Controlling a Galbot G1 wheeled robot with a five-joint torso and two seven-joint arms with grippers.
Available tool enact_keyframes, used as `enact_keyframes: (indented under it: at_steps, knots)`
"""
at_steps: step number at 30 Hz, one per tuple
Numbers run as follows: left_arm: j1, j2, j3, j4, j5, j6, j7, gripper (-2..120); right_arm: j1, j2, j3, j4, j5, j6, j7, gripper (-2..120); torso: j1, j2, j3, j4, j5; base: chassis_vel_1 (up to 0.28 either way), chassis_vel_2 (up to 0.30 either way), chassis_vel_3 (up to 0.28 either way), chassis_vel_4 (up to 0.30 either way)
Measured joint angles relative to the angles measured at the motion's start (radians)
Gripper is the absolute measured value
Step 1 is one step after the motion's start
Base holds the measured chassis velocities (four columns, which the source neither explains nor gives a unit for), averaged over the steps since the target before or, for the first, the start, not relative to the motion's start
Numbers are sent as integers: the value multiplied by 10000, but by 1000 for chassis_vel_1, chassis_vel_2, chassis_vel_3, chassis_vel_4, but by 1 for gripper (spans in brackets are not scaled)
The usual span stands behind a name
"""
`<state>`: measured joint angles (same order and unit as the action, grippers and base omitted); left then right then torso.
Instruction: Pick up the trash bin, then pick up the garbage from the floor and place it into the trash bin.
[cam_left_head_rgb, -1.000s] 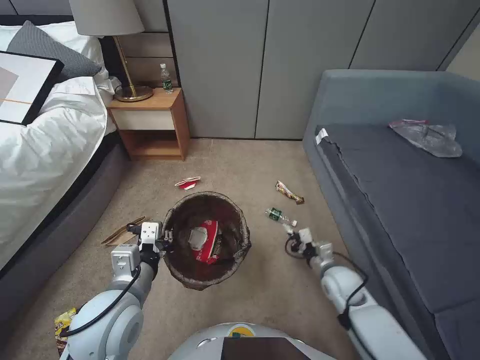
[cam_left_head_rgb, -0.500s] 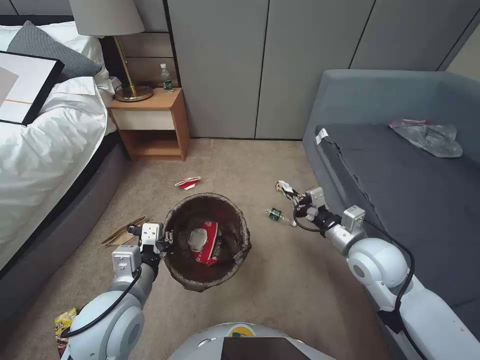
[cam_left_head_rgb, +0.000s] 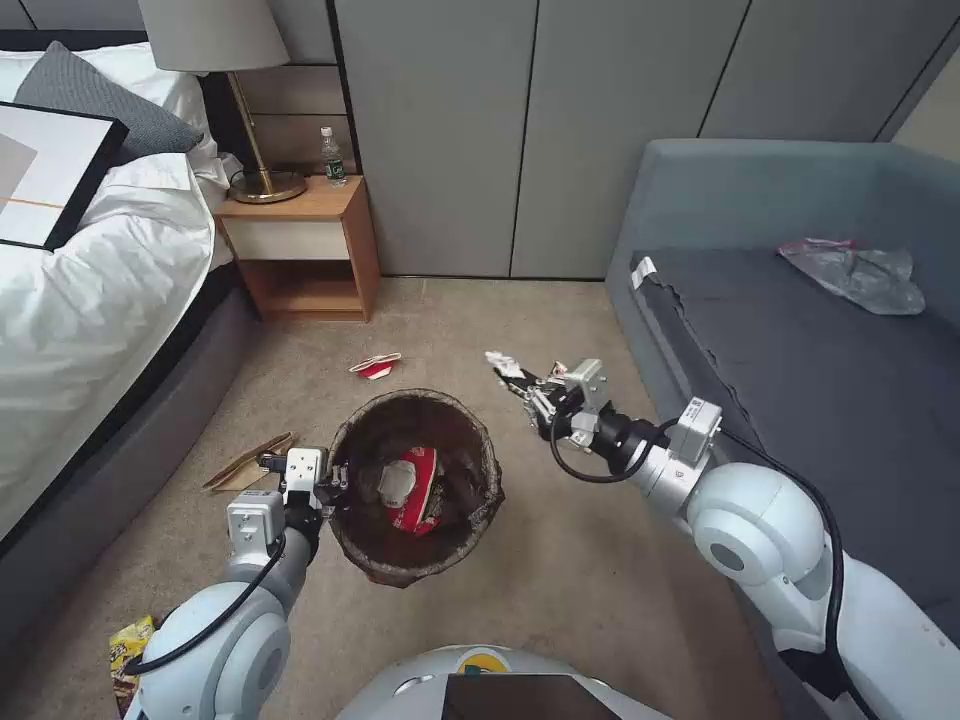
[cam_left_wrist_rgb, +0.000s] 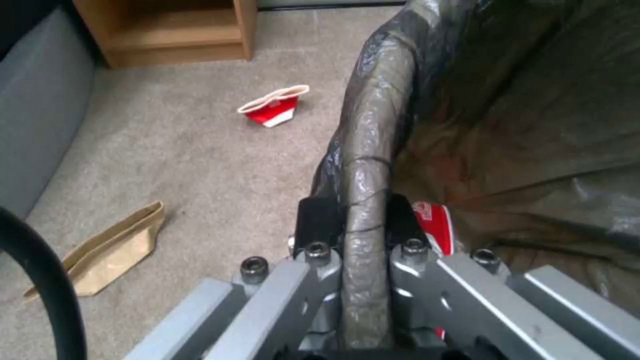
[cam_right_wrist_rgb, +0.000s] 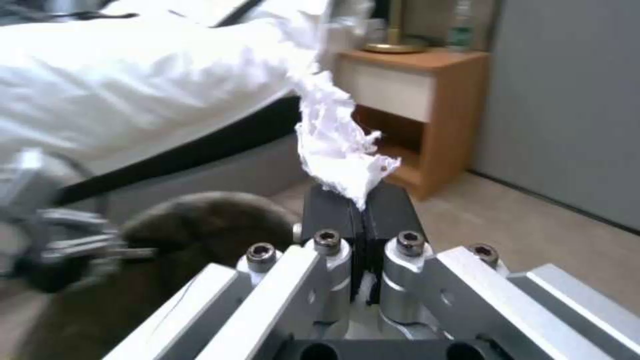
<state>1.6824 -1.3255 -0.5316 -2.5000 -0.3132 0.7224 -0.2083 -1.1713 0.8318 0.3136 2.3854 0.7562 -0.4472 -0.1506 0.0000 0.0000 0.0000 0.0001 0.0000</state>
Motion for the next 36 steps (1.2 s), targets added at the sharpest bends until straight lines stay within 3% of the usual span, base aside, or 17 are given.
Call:
enact_keyframes:
  at_steps: [10,21,29,36]
  knots:
    - [-34,-74,78,0,25,48,-9,2,593,-779,-990,-1,330,-60,-888,0,0,0,0,-2,0,0,0,0,0]
    - [-7,-87,111,0,104,70,-9,2,1451,-1414,-2472,-105,295,-55,-1134,0,0,0,0,-1,0,0,0,0,0]
    - [-12,-107,113,0,136,73,2,2,2288,-1431,-3679,-297,282,-63,-1129,0,0,0,0,-1,0,0,0,0,0]
    - [-24,-108,129,0,149,76,15,2,2510,-1332,-4102,-458,136,-144,-998,1,0,0,0,-1,0,0,0,0,0]
